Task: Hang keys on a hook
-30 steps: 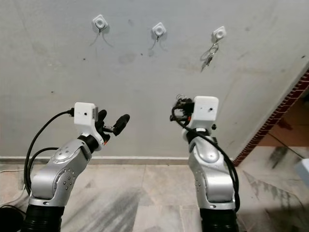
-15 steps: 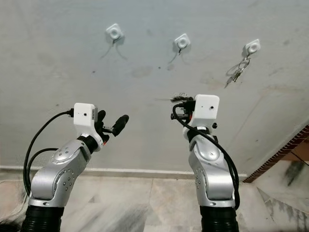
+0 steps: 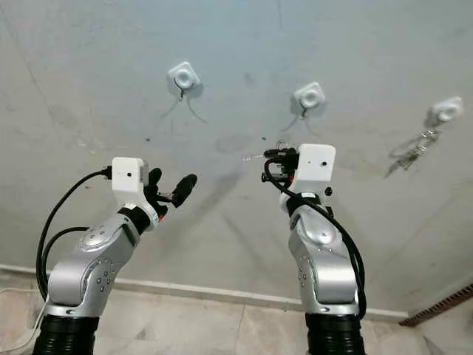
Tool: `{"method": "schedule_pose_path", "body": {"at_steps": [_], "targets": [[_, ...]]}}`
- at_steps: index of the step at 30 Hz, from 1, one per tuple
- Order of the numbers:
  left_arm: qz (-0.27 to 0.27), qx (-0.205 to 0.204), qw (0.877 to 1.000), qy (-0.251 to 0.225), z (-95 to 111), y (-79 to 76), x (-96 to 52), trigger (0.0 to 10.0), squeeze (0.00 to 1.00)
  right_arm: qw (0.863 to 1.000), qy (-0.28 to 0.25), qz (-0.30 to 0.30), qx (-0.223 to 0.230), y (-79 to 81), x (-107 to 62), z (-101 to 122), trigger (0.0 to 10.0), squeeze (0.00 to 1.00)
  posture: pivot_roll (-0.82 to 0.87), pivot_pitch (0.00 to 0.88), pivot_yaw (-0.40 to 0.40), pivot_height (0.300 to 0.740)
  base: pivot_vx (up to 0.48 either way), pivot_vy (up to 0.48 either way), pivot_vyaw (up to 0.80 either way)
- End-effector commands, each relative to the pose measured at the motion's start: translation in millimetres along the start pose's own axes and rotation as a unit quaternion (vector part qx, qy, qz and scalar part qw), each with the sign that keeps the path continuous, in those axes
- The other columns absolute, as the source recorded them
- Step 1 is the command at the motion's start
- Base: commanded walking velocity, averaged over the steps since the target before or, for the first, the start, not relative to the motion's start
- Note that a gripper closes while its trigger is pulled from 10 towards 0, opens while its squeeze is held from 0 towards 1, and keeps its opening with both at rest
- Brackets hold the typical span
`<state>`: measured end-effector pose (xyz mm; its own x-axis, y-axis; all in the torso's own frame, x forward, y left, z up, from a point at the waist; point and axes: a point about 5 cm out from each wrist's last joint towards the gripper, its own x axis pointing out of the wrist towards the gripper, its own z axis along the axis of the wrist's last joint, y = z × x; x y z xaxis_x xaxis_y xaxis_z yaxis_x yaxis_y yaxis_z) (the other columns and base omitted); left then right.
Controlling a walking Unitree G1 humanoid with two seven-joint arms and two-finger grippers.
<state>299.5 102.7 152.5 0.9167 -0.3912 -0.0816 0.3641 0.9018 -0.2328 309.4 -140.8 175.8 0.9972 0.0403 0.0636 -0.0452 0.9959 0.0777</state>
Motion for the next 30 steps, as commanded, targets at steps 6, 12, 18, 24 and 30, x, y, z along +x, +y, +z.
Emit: {"method": "schedule_pose_path", "body": {"at_steps": [6, 12, 18, 24, 30], "targets": [[-0.016, 0.017, 1.0, -0.006, -0.9, -11.8, -2.7, 10.0, 0.0, 1.0, -0.007, -0.011, -0.001, -8.9, -2.5, 1.3, 10.0, 0.0, 0.17, 0.0, -0.075, 0.74, 0.0, 0.0, 0.0], [-0.02, 0.01, 1.0, -0.007, -0.5, -12.5, -3.0, 10.0, 0.0, 1.0, -0.008, -0.009, -0.002, -7.8, -2.3, 1.6, 10.0, 0.0, 0.17, 0.0, -0.076, 0.74, 0.0, -0.194, 0.0], [-0.02, 0.01, 1.0, -0.005, -0.3, -11.5, -2.5, 10.0, 0.0, 1.0, -0.007, -0.008, -0.002, -7.3, -2.2, 1.0, 10.0, 0.0, 0.17, 0.0, -0.071, 0.74, 0.0, -0.402, 0.0], [-0.024, 0.009, 1.0, 0.004, -3.5, -13.2, -4.2, 10.0, 0.0, 1.0, -0.005, -0.009, -0.005, -6.9, -2.4, -0.6, 10.0, 0.0, 0.17, 0.0, -0.069, 0.74, 0.0, -0.367, 0.0], [-0.023, 0.003, 1.0, 0.003, -3.8, -11.1, -5.7, 10.0, 0.0, 1.0, -0.003, -0.006, -0.007, -6.5, -2.4, -2.0, 10.0, 0.0, 0.18, 0.0, -0.071, 0.74, 0.0, -0.061, 0.0]]}}
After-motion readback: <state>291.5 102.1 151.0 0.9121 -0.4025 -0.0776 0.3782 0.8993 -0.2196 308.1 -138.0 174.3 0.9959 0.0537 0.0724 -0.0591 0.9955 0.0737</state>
